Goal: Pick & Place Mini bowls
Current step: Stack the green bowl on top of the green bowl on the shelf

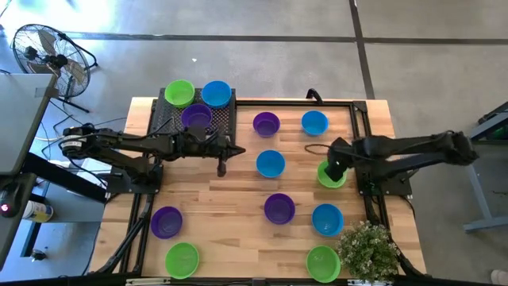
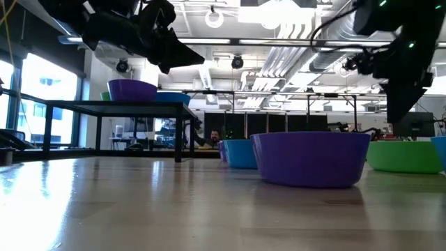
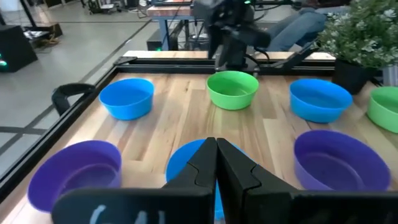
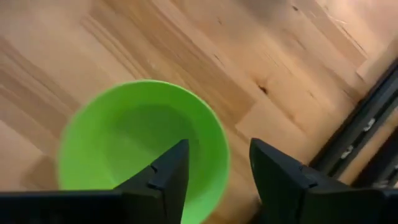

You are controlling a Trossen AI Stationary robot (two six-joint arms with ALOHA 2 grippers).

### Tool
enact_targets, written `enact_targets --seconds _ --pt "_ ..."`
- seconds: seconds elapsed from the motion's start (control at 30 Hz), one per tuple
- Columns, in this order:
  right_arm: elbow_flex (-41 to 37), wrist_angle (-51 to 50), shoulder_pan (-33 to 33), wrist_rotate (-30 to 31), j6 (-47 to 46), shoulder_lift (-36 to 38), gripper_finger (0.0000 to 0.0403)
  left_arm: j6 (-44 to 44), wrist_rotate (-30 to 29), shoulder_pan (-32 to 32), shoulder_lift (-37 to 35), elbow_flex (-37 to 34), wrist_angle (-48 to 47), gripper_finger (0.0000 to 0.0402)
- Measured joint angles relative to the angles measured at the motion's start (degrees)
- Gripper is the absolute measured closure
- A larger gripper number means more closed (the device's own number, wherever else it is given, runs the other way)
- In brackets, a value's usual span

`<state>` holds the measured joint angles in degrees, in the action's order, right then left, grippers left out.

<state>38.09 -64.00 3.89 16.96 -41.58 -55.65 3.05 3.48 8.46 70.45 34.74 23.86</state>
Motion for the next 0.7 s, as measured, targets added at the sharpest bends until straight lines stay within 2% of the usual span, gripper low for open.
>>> enact_targets --seconds 0.1,0.17,0.23,0.33,0.47,0.7 --pt "0.0 2.6 7.6 -4.2 11.2 -2.0 0.0238 0.1 1.1 0.0 0.0 0.0 0.0 0.0401" --pt "0.0 5.1 12.8 -9.1 17.0 -3.3 0.0238 0.1 1.4 0.0 0.0 0.0 0.0 0.0401" --pt "0.0 6.3 17.3 -14.0 20.9 -4.7 0.0238 0.0 1.5 0.0 0.0 0.0 0.0 0.0401" --pt "0.0 7.5 21.9 -17.5 25.5 -7.3 0.0237 -0.1 2.2 0.0 0.0 0.0 0.0 0.0401" --pt "0.1 7.9 24.2 -19.1 28.6 -11.2 0.0237 -0.1 3.4 0.0 0.0 0.0 0.0 0.0401" --pt "0.1 8.4 24.4 -20.9 29.6 -17.2 0.024 -0.1 3.7 0.0 0.0 0.0 0.0 0.0402"
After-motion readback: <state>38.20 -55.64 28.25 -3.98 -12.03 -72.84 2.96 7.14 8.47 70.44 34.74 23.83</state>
